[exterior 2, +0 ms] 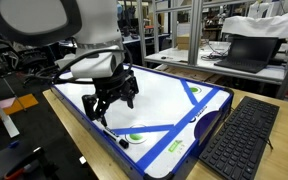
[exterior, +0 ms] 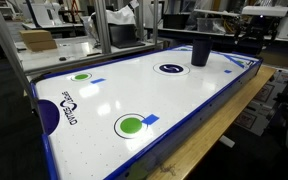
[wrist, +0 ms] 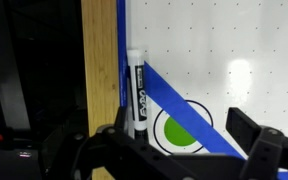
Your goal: Put the marker in the cup
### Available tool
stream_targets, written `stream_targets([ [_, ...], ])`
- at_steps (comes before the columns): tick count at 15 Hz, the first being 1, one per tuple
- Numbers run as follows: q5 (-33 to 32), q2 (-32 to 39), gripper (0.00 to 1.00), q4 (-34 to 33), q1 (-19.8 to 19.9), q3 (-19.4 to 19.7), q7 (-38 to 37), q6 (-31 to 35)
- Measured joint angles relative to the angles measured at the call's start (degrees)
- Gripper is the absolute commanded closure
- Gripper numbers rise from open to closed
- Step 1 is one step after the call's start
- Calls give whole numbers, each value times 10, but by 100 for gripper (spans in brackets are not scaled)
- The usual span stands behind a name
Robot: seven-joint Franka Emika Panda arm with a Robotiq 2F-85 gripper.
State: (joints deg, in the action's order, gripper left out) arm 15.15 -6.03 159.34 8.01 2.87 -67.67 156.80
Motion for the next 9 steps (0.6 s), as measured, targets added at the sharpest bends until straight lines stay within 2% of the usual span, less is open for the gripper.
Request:
stream_targets([
  [4, 2, 32, 0, 0, 2, 28, 11, 27],
  [9, 23, 46, 0, 0, -6, 29, 39, 42],
])
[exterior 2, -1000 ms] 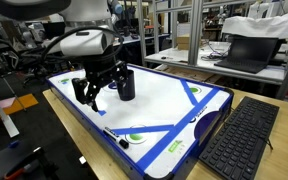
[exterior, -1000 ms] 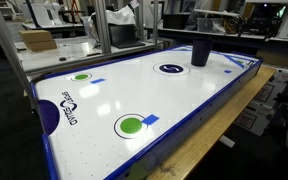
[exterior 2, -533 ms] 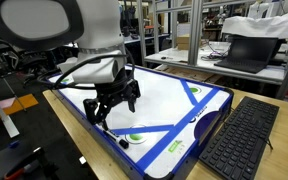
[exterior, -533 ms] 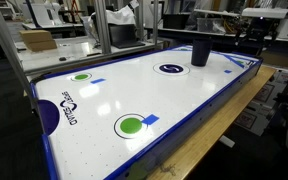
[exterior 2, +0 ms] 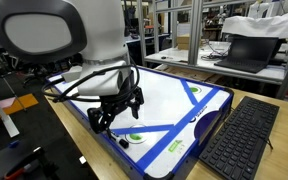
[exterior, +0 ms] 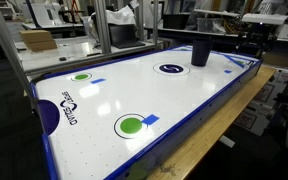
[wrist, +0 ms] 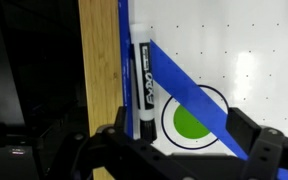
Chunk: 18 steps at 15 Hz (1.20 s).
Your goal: Put the marker in the cup
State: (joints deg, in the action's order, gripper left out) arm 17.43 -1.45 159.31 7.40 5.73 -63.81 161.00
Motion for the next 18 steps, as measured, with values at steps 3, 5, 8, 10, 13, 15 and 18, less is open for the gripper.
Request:
stream_targets([
  [3, 17, 10, 0, 0, -8, -2, 22, 6],
  [5, 33, 18, 0, 0, -12, -2, 41, 12],
  [8, 71, 33, 0, 0, -14, -4, 84, 24],
  [10, 105, 43, 0, 0, -15, -6, 118, 36],
  [13, 159, 50, 0, 0, -15, -14, 173, 46],
  [15, 185, 50, 0, 0, -15, -18, 205, 46],
  [18, 186, 50, 0, 0, -15, -20, 218, 45],
])
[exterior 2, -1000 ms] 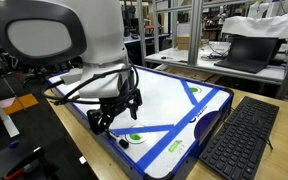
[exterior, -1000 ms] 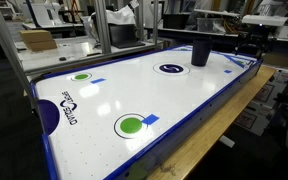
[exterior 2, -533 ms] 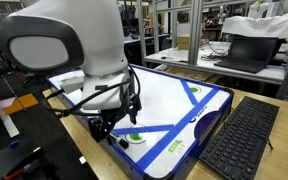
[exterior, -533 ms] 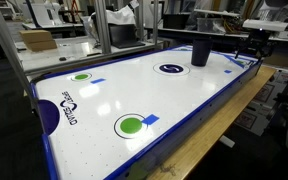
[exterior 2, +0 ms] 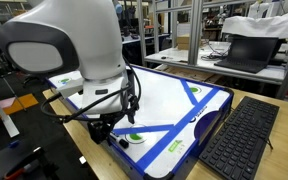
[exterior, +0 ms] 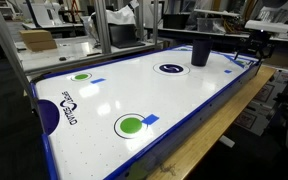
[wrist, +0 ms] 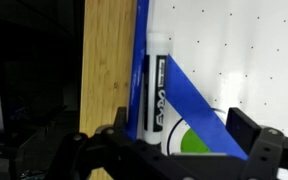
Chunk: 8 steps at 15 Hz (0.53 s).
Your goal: Put the marker in the cup
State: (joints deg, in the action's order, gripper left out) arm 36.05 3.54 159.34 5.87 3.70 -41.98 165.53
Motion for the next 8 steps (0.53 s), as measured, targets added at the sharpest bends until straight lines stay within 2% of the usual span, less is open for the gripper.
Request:
stream_targets([
  [8, -58, -1, 0, 0, -3, 2, -29, -2],
])
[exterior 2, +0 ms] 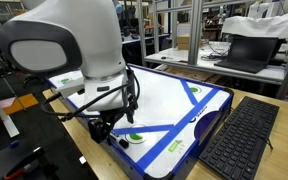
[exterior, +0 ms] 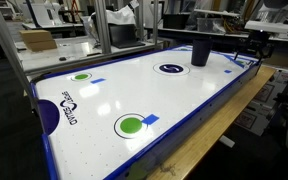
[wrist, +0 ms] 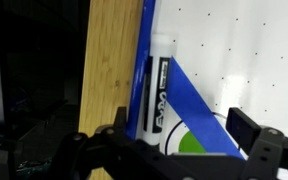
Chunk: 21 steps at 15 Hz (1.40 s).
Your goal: Put the marker in the cup
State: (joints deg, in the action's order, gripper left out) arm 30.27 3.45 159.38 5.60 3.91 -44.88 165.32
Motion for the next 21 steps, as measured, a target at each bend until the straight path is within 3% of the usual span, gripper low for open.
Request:
stream_targets([
  [8, -66, -43, 0, -7, 0, 6, -69, -22],
  [21, -71, -32, 0, -9, 1, 11, -84, -41],
])
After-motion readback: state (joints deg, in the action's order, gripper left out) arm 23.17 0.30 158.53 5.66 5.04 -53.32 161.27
